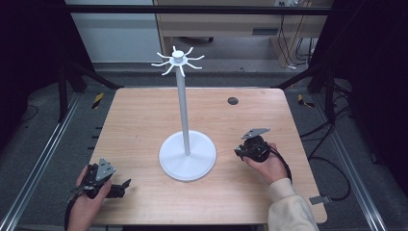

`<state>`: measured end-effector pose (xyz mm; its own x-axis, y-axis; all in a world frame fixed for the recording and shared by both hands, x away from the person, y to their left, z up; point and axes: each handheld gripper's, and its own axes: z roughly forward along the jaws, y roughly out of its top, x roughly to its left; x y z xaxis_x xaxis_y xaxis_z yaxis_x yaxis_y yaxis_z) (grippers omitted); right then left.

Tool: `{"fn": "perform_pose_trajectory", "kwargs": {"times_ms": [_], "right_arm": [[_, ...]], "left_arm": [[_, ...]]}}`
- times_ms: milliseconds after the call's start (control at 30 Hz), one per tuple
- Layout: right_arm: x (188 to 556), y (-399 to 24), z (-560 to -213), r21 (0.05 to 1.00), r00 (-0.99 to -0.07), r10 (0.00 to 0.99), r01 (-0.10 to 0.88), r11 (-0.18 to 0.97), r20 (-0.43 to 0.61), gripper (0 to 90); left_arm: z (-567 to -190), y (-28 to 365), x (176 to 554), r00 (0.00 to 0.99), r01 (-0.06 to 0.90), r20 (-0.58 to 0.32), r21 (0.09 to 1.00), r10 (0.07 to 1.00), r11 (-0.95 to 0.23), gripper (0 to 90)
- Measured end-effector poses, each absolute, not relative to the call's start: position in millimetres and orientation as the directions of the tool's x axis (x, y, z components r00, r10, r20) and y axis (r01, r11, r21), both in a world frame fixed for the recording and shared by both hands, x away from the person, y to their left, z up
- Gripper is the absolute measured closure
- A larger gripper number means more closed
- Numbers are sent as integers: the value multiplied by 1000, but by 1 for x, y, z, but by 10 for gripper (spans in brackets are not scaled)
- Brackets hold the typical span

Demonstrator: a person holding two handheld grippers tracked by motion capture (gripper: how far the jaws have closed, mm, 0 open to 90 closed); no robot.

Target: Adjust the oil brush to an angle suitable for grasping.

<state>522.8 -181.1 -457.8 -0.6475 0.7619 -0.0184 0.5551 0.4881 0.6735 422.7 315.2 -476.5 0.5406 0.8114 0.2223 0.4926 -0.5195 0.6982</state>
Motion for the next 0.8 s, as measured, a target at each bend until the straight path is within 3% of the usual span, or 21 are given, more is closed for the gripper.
{"fn": "perform_pose_trajectory", "kwargs": {"times_ms": [333, 800], "right_arm": [[522, -179, -462, 633, -663, 748, 564, 529, -34, 895], [527, -185, -466, 621, -625, 779, 591, 514, -49, 900]], "left_arm": [[-477, 314, 423, 543, 491, 224, 697, 809, -522, 32], [-477, 314, 423, 545, 490, 226, 696, 808, -525, 33]]}}
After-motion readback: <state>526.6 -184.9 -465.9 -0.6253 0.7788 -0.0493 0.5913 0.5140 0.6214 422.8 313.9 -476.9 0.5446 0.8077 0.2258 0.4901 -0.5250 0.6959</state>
